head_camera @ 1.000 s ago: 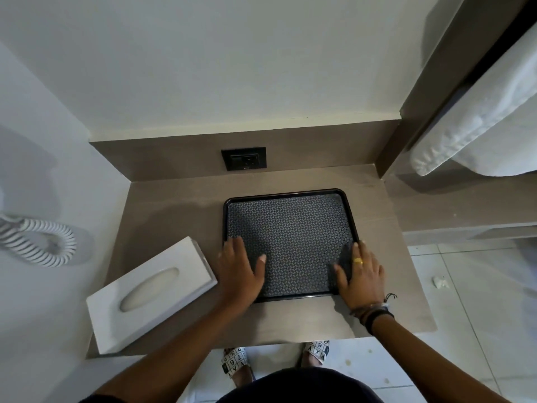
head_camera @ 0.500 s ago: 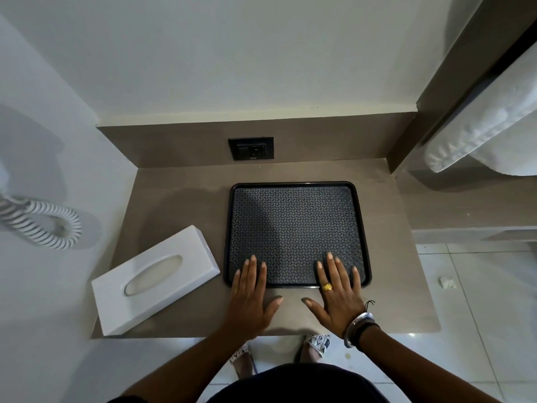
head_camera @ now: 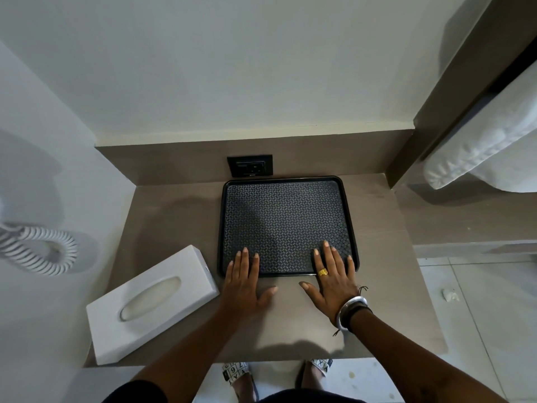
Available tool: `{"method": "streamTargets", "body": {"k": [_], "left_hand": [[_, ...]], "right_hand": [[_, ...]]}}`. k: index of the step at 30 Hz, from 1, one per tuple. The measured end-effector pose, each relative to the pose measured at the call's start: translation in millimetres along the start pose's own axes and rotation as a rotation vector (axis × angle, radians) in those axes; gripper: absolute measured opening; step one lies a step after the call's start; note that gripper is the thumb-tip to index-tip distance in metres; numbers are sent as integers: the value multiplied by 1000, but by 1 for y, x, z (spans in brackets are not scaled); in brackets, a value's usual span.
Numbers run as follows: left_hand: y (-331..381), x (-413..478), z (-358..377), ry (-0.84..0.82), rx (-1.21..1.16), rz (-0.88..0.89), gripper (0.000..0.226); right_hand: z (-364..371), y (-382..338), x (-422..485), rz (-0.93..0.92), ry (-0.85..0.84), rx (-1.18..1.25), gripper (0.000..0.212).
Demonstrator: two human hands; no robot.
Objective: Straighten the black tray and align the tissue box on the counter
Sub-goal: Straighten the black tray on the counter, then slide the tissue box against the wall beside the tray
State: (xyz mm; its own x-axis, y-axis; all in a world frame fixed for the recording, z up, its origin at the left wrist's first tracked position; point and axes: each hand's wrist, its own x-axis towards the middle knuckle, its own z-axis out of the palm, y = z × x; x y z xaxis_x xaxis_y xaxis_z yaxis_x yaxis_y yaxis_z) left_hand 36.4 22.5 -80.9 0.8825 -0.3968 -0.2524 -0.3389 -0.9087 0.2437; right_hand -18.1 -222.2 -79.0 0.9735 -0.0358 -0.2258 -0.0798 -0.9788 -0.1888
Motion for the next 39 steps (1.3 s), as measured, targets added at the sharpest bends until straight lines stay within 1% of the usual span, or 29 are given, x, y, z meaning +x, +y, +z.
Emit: {"method": "streamTargets", "body": {"k": [10, 14, 16, 19, 21, 23, 26, 28, 30, 32, 35, 37, 39], "left_hand": [[-9, 10, -5, -21, -19, 24, 100], [-9, 5, -15, 7, -86, 70, 96], [-9, 3, -23, 48, -151, 103, 91], [-17, 0, -39, 136, -207, 154, 88], [-32, -3, -51, 198, -215, 164, 92], [-55, -9, -64, 208, -186, 146, 104], [-104, -25, -75, 141, -110, 141, 121], [-143, -38, -80, 1, -25, 97, 137], [-176, -50, -82, -142, 58, 18, 149], [-197, -60, -82, -209, 105, -42, 157], [-209, -68, -85, -258, 77, -60, 162], [-207, -66, -89, -282, 69, -62, 159], [-203, -64, -92, -255, 61, -75, 154]], "right_hand": [[-1, 1, 11, 21, 17, 16, 82], [-2, -9, 4, 14, 36, 25, 83], [-1, -24, -4, -33, 54, 38, 82], [7, -50, -19, -181, 55, 42, 77], [15, -68, -26, -277, 17, 47, 75], [25, -85, -29, -346, -31, 47, 75], [32, -105, -29, -399, -111, 5, 76], [34, -118, -24, -423, -149, -32, 79], [36, -129, -20, -437, -182, -63, 83], [39, -140, -17, -435, -190, -83, 86], [41, -148, -17, -405, -191, -85, 90], [42, -150, -18, -397, -184, -93, 91], [41, -152, -18, -393, -176, -102, 91]]}}
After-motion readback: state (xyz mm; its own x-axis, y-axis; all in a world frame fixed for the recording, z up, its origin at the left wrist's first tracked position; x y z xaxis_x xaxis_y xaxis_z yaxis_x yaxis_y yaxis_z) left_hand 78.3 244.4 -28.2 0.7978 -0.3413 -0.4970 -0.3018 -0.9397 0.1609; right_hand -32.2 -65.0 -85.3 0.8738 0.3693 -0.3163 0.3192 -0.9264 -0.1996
